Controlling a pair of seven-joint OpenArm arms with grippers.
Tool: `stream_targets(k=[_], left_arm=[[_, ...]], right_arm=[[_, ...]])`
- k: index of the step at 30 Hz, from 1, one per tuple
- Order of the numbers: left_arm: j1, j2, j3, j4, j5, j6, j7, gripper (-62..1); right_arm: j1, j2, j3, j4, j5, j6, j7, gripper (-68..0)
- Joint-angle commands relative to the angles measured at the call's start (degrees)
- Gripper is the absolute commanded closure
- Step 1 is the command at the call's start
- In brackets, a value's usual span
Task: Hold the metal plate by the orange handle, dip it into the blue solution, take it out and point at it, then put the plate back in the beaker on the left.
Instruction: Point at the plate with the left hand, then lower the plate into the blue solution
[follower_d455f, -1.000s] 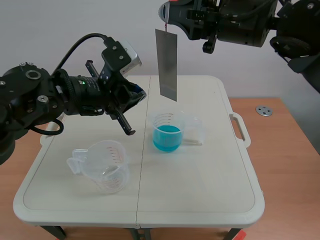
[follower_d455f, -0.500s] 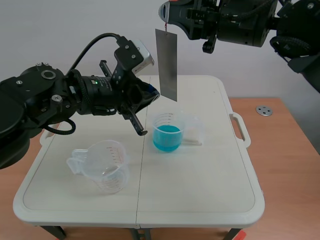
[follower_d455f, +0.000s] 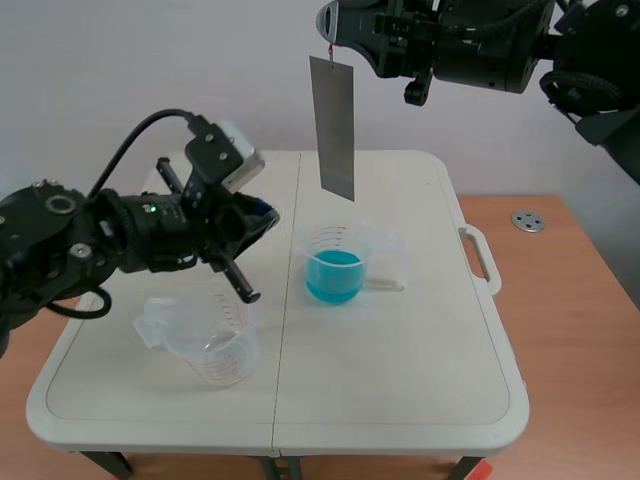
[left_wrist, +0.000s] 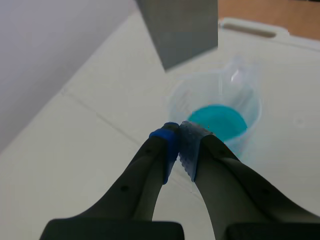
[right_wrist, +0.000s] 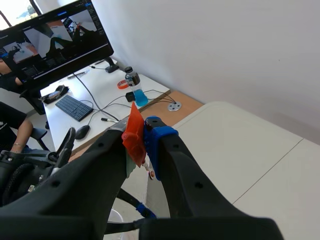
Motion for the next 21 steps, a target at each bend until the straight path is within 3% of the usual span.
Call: stream_targets(k=[1, 6, 9, 13, 16, 21], left_arm=[[2.5, -2.8, -2.2, 2.3, -0.3, 0.6, -1.6, -2.7], [12.3, -8.9, -8.6, 6.7, -0.8, 1.1, -6.1, -2.7], [19.1, -12.3, -13.4, 10.5, -2.6, 3.3, -9.4, -2.7], [27.9, -16.0, -20.4, 15.7, -4.6, 3.7, -10.9, -2.7], [35.1, -17.6, -26.3, 19.1, -4.9, 4.0, -10.9, -2.7], [49.2, -17.9, -35.9, 22.6, -4.9, 8.2, -13.6, -2.7]], right_arm=[[1.7, 0.5, 0.3, 0.7, 1.0, 0.1, 0.8, -1.5], [1.6, 0.5, 0.3, 0.7, 1.0, 0.1, 0.7, -1.5], [1.6, 0.5, 0.3, 0.7, 1.0, 0.1, 0.7, -1.5], [1.6, 0.5, 0.3, 0.7, 1.0, 0.1, 0.6, -1.5], [1.6, 0.5, 0.3, 0.7, 1.0, 0.1, 0.6, -1.5], [1.6, 0.5, 0.3, 0.7, 1.0, 0.1, 0.6, -1.5]])
